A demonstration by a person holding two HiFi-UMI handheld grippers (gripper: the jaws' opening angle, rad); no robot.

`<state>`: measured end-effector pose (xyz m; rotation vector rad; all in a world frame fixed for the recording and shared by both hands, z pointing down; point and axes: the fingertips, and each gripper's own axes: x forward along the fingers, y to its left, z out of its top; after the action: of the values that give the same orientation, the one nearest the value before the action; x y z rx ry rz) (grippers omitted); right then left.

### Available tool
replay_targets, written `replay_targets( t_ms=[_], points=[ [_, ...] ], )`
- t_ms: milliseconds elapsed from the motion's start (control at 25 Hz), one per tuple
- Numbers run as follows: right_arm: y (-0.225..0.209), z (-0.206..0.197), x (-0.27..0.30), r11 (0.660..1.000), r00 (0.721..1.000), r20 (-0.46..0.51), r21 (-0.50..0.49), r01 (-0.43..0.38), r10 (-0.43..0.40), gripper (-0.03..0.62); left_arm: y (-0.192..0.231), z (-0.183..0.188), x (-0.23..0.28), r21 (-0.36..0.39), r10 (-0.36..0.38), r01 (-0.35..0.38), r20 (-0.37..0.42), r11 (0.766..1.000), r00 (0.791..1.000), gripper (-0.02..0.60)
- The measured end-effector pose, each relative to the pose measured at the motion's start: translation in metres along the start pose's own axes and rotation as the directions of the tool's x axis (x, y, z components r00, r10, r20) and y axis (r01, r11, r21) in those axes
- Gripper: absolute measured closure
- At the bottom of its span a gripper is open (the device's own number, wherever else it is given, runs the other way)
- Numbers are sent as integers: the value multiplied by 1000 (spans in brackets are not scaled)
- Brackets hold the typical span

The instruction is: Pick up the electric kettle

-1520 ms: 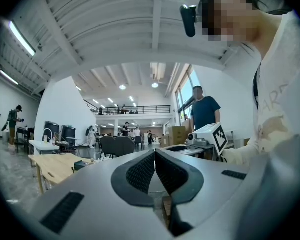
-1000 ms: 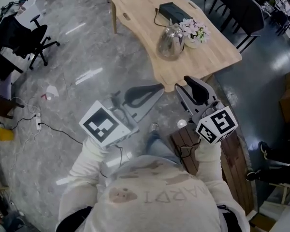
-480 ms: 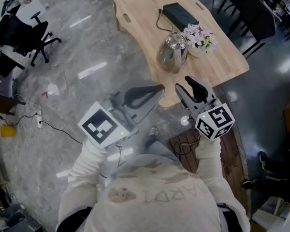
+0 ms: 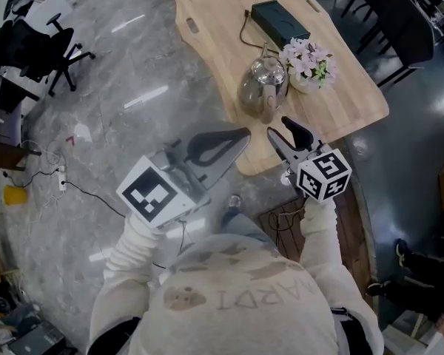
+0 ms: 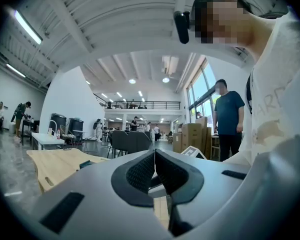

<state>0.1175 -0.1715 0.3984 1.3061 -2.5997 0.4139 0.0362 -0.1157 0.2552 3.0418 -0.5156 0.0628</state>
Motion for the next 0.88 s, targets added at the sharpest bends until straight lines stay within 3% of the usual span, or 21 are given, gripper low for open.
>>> replay_targets(
  t_ms=[320,880],
  points=[
    [-35,-30,23,998,995,-91,45,-35,39,424,22,-5,21,-13,20,-20,-13,1000,1000,568],
    [-54,-51,51,987,971,-178,64,-148,157,421,50,-18,43,-35,44,-45,-37,998,998,568]
  ],
)
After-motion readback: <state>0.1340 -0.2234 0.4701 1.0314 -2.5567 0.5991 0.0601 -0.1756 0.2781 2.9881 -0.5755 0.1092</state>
